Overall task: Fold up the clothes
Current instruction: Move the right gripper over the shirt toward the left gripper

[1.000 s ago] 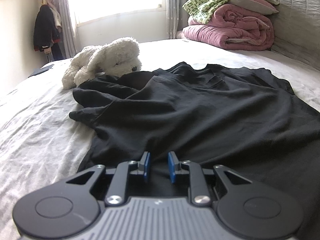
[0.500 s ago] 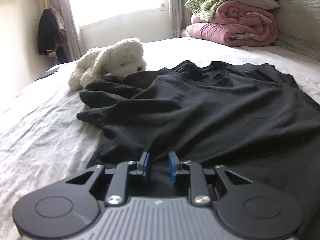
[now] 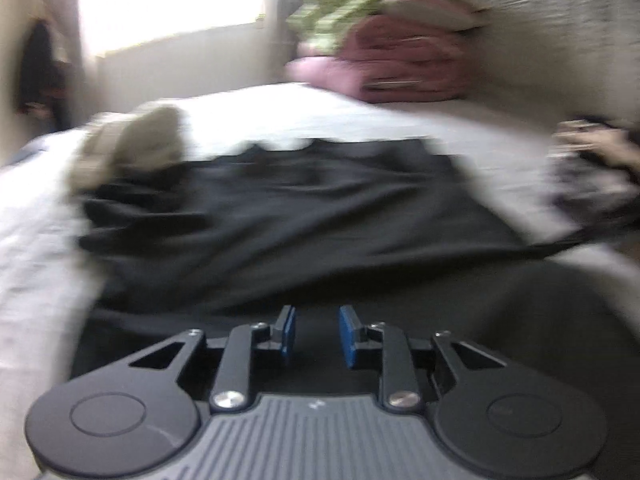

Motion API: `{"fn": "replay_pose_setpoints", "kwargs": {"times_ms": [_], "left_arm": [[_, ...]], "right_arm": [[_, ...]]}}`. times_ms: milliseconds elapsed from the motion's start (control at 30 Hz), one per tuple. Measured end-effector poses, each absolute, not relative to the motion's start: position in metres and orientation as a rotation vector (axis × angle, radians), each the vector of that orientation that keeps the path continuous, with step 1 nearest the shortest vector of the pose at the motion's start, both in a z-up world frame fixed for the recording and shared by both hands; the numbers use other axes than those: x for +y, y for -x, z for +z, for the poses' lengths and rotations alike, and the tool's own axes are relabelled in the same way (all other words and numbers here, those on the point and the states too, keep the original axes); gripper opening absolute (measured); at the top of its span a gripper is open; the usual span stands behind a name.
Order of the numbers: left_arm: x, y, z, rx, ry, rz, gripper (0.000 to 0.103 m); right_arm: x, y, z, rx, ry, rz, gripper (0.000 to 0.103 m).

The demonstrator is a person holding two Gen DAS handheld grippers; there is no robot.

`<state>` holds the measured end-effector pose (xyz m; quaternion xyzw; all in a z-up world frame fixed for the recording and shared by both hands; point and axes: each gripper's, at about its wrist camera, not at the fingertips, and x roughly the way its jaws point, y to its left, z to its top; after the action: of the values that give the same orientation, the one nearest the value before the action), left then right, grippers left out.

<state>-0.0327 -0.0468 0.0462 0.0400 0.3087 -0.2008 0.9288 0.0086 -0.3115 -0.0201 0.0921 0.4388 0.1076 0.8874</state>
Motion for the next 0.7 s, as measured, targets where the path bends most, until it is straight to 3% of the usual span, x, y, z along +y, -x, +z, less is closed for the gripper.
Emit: {"fn": "replay_pose_setpoints", "kwargs": {"times_ms": [233, 533, 700], "left_arm": [[-0.146, 0.051, 0.020, 0.664, -0.186, -0.514, 0.029], [-0.139, 0.055, 0.019, 0.684, -0.210, -0.481, 0.030], [-0.141, 0.056, 0.017, 0.673, -0.209, -0.467, 0.030]], "right_arm": [[-0.312, -0.010, -0.020, 0.896, -0.187, 0.249, 0.001], [-0.314, -0.007, -0.021, 0.877, -0.199, 0.270, 0.000], [-0.320, 0.001, -0.016, 0.861, -0.254, 0.288, 0.017]]}}
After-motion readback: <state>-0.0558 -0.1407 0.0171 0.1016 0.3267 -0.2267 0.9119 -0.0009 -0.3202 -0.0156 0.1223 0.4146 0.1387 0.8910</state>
